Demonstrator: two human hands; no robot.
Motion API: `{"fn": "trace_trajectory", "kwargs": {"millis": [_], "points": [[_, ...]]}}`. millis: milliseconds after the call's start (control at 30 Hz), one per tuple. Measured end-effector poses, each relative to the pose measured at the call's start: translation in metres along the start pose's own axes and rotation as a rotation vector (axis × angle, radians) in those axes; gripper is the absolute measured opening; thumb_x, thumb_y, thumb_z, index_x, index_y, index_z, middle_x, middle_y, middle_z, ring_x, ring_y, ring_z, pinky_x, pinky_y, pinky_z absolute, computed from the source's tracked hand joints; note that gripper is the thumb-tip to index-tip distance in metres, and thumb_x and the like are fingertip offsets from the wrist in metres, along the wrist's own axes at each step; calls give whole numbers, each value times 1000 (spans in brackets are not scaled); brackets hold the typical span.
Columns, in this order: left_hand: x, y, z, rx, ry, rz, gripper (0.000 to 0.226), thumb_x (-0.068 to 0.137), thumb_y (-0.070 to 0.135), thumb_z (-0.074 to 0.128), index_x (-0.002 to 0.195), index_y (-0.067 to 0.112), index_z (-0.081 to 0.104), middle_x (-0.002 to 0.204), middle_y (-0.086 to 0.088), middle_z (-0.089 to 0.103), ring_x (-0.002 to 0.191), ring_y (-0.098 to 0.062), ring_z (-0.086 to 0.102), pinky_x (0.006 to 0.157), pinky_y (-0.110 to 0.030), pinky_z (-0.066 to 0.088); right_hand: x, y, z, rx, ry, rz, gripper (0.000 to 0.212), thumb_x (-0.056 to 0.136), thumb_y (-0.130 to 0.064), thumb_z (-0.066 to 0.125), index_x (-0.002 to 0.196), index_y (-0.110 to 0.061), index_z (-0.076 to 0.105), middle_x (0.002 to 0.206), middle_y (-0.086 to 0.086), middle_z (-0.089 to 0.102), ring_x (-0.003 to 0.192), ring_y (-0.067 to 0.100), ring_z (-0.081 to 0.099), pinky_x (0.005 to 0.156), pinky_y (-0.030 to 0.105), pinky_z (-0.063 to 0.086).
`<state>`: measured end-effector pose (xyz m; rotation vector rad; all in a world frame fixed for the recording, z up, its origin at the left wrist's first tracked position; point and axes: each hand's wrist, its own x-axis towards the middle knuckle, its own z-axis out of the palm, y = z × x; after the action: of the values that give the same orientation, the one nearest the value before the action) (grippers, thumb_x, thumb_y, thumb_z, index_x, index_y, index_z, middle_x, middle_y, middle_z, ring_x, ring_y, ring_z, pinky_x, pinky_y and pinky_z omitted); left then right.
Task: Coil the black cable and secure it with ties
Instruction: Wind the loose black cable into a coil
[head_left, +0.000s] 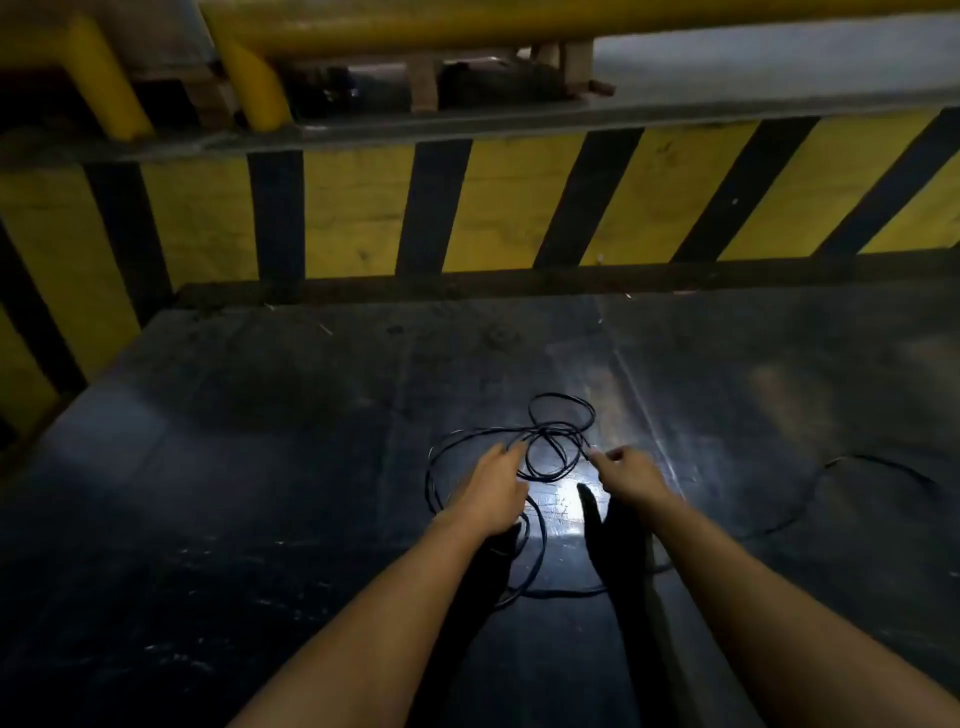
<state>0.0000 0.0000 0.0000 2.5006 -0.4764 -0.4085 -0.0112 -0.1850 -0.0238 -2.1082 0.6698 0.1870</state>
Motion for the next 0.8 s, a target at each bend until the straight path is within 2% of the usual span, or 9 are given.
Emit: {"fn": "trace_trajectory", "kwargs": {"millis": [67, 100, 233, 367, 433, 500, 633, 700, 800], "points": [[13, 1, 0, -34, 19, 7, 56, 92, 12, 51, 145, 12, 31, 150, -13, 33, 135, -30, 34, 109, -35, 31, 14, -4, 5, -3, 49, 9, 45, 89, -40, 54, 88, 4, 63, 95, 26, 69, 94, 38, 63, 86, 43, 48], [18, 2, 1, -68, 21, 7, 54, 91, 10, 52, 142, 10, 35, 147, -15, 39, 132, -30, 38, 106, -34, 32, 21, -4, 8, -14, 61, 11, 41, 89, -41, 54, 89, -1, 64, 98, 25, 68, 96, 38, 61, 89, 45, 47], [27, 2, 4, -272, -49, -166, 54, 88, 13, 59, 139, 9, 41, 130, -19, 56, 109, -33, 60, 88, -37, 51, 33, -8, 14, -95, 65, 49, 22, 90, -38, 49, 91, -20, 61, 108, 16, 66, 102, 34, 58, 100, 50, 40], [25, 2, 5, -337, -74, -249, 51, 86, 20, 62, 133, 7, 49, 134, -17, 54, 117, -29, 55, 97, -37, 47, 19, -9, 11, -19, 82, -25, 17, 91, -30, 53, 91, -18, 64, 100, 13, 68, 99, 34, 60, 95, 50, 44], [18, 7, -1, -322, -70, -238, 51, 86, 24, 62, 133, 9, 49, 135, -13, 54, 115, -24, 54, 90, -28, 44, -1, -14, 3, 52, 105, -168, 14, 91, -28, 56, 89, -17, 66, 88, 8, 68, 91, 30, 62, 86, 45, 49], [11, 16, -15, -259, 15, -195, 45, 86, 25, 63, 126, 9, 51, 129, -13, 56, 110, -23, 55, 78, -26, 43, -23, -27, -11, 94, 116, -348, 10, 89, -24, 61, 82, -19, 65, 78, 4, 68, 81, 24, 64, 72, 34, 48], [-7, 55, -70, -222, 259, -8, 43, 86, 24, 64, 123, 12, 45, 125, -10, 54, 110, -23, 53, 82, -29, 43, -67, -74, -52, 36, 17, -632, 8, 86, -21, 65, 84, -14, 67, 77, 1, 67, 73, 14, 62, 62, 16, 44], [-19, 81, -103, -156, 270, 115, 39, 88, 23, 61, 125, 16, 50, 124, -10, 58, 110, -24, 55, 87, -33, 48, -87, -101, -74, -30, 14, -743, 8, 86, -22, 65, 85, -14, 68, 79, 0, 67, 74, 12, 62, 62, 17, 43], [-42, 120, -151, 29, 266, 254, 22, 92, 21, 54, 110, 16, 67, 108, -10, 70, 99, -26, 63, 83, -40, 53, -117, -136, -108, -12, 91, -845, 10, 87, -25, 64, 85, -17, 69, 80, -2, 69, 75, 9, 63, 62, 19, 44]]}}
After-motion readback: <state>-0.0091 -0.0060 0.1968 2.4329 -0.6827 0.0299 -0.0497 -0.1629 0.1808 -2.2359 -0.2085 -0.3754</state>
